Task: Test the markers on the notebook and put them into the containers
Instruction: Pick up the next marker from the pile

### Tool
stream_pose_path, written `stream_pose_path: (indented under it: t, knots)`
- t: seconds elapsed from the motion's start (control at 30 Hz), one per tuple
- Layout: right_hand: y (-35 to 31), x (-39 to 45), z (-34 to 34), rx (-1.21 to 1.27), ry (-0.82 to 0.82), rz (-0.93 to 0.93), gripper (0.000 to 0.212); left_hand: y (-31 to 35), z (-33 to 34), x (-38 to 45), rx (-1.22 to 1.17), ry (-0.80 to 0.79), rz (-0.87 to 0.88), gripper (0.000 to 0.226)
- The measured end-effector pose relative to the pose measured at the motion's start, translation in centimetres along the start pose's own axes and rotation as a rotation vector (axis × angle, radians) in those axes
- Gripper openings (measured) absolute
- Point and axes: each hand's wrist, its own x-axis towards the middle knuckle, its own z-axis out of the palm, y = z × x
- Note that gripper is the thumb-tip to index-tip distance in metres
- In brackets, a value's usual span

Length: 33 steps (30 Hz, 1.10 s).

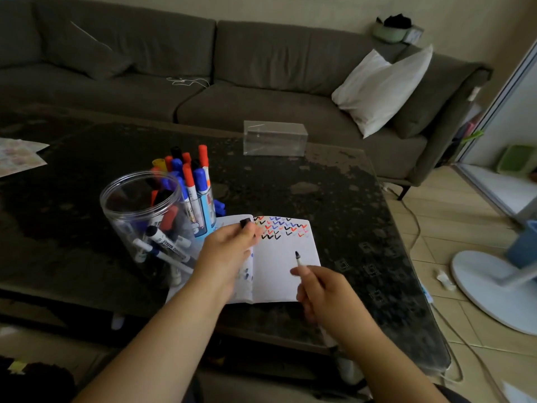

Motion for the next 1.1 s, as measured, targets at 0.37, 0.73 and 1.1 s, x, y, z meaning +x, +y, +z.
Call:
stream_pose_path:
  t: [0.37,0.73,1.1]
  knots:
    - [-0.3,7.3,-0.4,0.734,-0.085,0.156,0.026,-5.2,1.5,3.4,0.769,-0.087,0.463,0.015]
    - [2.6,13.0,0.9,0.073,0.109,-0.084,0.036,-7.1,1.5,4.2,0.948,-0.069,0.715,0.020]
    - [3.9,14.2,1.9,0.064,0.241,-0.148,0.023,-7.5,1.6,4.5,0.946,-0.043,0.751,0.013]
